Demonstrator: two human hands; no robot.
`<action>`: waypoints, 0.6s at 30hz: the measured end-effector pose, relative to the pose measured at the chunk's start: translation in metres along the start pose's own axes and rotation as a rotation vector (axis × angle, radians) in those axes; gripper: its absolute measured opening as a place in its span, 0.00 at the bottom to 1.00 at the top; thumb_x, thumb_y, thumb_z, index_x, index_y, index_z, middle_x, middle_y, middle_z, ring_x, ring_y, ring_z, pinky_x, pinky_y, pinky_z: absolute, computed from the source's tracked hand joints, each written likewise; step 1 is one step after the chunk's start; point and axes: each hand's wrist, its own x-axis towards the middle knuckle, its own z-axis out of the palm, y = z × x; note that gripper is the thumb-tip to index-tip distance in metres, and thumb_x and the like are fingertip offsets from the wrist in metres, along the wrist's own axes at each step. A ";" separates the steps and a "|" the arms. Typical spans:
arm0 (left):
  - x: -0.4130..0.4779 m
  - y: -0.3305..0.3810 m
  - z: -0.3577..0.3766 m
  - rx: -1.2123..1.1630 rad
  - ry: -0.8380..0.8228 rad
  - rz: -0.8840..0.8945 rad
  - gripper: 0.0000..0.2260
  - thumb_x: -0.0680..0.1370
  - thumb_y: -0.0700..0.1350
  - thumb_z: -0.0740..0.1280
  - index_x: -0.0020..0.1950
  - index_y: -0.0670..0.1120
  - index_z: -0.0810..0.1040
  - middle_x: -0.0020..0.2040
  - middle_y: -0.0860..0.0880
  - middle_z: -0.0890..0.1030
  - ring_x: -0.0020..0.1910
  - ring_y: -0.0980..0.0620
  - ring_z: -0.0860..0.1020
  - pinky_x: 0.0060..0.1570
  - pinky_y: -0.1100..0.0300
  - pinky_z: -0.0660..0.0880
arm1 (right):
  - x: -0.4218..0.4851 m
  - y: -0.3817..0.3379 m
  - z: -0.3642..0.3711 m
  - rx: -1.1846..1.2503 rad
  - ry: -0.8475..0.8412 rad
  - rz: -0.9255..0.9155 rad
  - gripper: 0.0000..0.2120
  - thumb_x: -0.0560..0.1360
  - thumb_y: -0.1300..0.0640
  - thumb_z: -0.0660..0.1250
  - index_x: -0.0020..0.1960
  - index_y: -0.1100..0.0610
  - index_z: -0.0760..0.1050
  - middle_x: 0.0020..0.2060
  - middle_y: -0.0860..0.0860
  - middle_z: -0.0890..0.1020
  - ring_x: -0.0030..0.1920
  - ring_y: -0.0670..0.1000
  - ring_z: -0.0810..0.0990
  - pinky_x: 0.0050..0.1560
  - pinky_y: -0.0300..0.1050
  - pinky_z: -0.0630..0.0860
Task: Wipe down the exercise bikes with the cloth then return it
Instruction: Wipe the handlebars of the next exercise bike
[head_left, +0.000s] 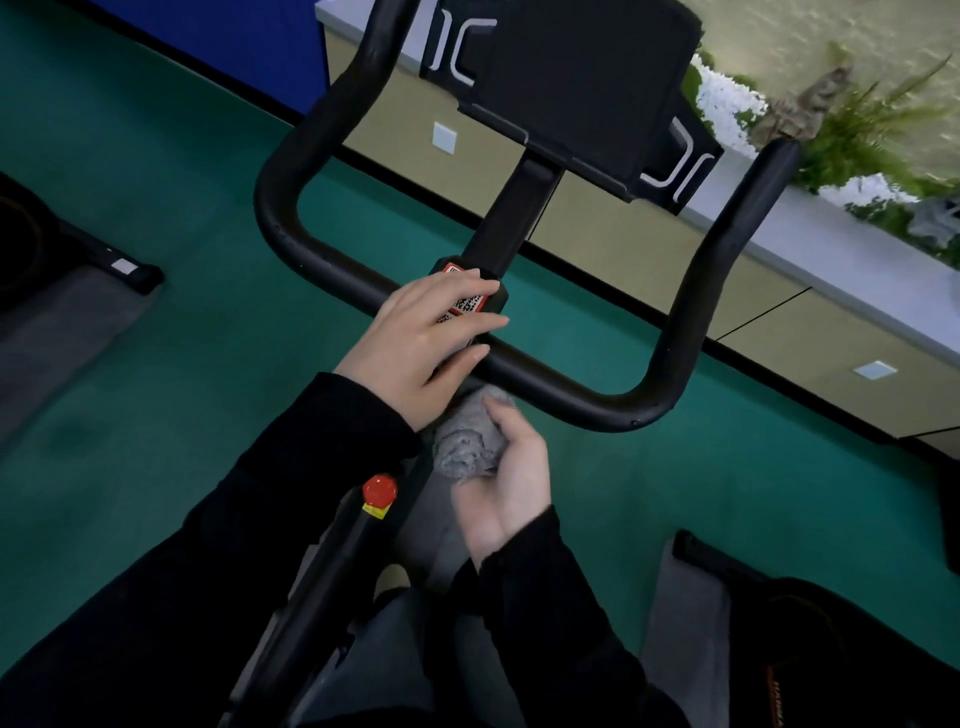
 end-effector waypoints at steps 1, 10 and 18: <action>0.000 -0.001 0.000 0.001 -0.004 0.002 0.12 0.76 0.39 0.65 0.59 0.41 0.79 0.64 0.43 0.75 0.67 0.42 0.70 0.65 0.43 0.66 | 0.000 0.002 0.000 -0.005 -0.013 -0.009 0.13 0.78 0.66 0.61 0.61 0.64 0.74 0.55 0.61 0.80 0.55 0.58 0.80 0.52 0.50 0.79; -0.003 -0.004 0.001 0.008 -0.004 0.006 0.12 0.77 0.40 0.64 0.59 0.41 0.79 0.65 0.43 0.74 0.68 0.42 0.69 0.66 0.44 0.65 | -0.013 -0.022 -0.023 -0.043 0.082 -0.103 0.16 0.75 0.69 0.63 0.62 0.66 0.74 0.59 0.63 0.80 0.57 0.58 0.80 0.54 0.49 0.78; -0.004 -0.004 0.004 0.033 0.029 -0.002 0.12 0.77 0.40 0.63 0.58 0.41 0.80 0.65 0.43 0.75 0.67 0.43 0.70 0.67 0.45 0.64 | -0.019 -0.007 -0.003 -0.051 0.124 -0.083 0.16 0.74 0.67 0.68 0.61 0.67 0.73 0.51 0.62 0.83 0.43 0.56 0.84 0.41 0.49 0.83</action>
